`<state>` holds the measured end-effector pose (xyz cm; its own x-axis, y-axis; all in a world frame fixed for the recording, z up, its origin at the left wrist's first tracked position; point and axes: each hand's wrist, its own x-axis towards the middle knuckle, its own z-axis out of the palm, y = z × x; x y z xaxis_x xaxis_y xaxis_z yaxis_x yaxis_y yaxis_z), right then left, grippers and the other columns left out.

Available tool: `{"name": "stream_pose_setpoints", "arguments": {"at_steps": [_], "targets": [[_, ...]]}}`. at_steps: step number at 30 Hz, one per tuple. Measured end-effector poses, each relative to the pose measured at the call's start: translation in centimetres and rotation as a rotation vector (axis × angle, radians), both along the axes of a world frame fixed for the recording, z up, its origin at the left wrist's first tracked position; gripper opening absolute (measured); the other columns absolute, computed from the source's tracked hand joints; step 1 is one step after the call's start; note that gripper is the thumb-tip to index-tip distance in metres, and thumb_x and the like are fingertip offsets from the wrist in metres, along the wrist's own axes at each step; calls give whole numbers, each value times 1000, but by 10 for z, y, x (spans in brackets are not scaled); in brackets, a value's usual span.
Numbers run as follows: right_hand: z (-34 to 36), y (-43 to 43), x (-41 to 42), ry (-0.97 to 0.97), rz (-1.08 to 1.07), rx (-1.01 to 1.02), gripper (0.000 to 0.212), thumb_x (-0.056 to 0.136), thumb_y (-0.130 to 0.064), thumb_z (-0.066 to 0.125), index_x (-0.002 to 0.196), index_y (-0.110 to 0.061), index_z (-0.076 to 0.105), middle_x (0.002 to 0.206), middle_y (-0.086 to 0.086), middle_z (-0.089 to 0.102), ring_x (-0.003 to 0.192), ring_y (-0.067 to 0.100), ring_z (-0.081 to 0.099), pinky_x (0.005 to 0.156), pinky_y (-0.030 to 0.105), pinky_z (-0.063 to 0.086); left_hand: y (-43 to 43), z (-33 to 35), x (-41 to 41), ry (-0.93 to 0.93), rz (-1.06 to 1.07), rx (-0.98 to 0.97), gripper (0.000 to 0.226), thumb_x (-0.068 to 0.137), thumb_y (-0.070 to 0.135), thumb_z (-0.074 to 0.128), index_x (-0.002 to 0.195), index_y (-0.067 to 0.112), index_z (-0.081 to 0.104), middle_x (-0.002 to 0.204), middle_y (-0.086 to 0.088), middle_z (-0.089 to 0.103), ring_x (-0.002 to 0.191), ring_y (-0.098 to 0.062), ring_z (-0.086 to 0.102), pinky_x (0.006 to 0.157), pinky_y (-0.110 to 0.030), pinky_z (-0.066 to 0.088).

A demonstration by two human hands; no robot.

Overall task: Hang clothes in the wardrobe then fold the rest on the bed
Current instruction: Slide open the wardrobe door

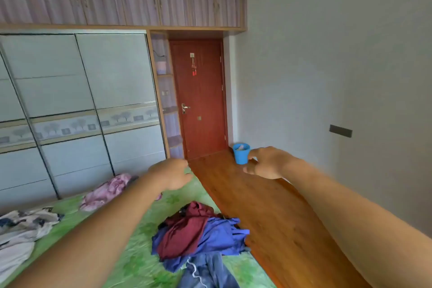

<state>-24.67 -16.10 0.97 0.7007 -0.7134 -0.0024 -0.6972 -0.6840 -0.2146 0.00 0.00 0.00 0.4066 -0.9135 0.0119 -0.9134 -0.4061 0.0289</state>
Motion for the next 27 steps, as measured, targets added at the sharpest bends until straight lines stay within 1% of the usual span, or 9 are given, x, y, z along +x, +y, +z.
{"name": "stream_pose_setpoints", "arguments": {"at_steps": [4, 7, 9, 14, 17, 21, 23, 27], "targets": [[-29, -11, -45, 75, -121, 46, 58, 92, -62, 53, 142, -34, 50, 142, 0, 55, 126, 24, 53, 102, 40, 46, -37, -30, -30, 41, -81, 63, 48, 99, 45, 45, 135, 14, 55, 138, -9, 57, 120, -26, 56, 99, -39, 48], [-54, -23, -81, 106, -201, 81, 62, 94, -62, 53, 148, -34, 45, 148, -1, 51, 134, 25, 49, 106, 41, 44, -71, -55, -60, 85, -122, 91, 52, 99, 47, 47, 139, 15, 53, 143, -8, 54, 127, -27, 54, 104, -41, 46], [-68, -33, -107, 121, -253, 96, 63, 95, -62, 52, 150, -33, 42, 151, -1, 49, 136, 26, 48, 106, 41, 42, -92, -67, -83, 106, -136, 105, 53, 99, 49, 48, 140, 16, 53, 142, -7, 55, 126, -27, 54, 104, -42, 46], [-97, -73, -176, 151, -327, 124, 62, 97, -61, 50, 151, -33, 41, 151, -1, 49, 137, 27, 48, 108, 45, 44, -148, -93, -145, 72, -180, 148, 52, 99, 50, 46, 141, 20, 51, 140, -3, 56, 123, -25, 55, 100, -43, 49], [-108, -104, -216, 165, -357, 150, 60, 98, -59, 50, 150, -32, 41, 151, -1, 49, 136, 27, 49, 108, 48, 44, -182, -108, -182, 62, -194, 160, 48, 99, 50, 44, 135, 20, 55, 136, -2, 57, 117, -24, 57, 94, -42, 51], [-121, -147, -265, 170, -394, 174, 58, 98, -59, 50, 149, -32, 43, 149, -1, 50, 133, 27, 51, 106, 48, 46, -226, -122, -226, 76, -198, 186, 53, 101, 50, 43, 145, 22, 47, 144, -2, 53, 122, -24, 56, 96, -42, 51], [-130, -170, -283, 179, -399, 175, 58, 97, -60, 50, 148, -31, 44, 147, -1, 52, 131, 27, 53, 104, 47, 48, -249, -127, -244, 78, -206, 194, 53, 102, 49, 43, 147, 21, 46, 145, -2, 53, 123, -24, 56, 96, -42, 51], [-151, -215, -307, 200, -400, 185, 61, 96, -62, 50, 147, -29, 45, 146, -1, 54, 131, 26, 53, 103, 43, 49, -297, -138, -272, 83, -220, 209, 56, 103, 48, 42, 152, 22, 38, 154, -2, 44, 134, -26, 49, 102, -42, 49]]}}
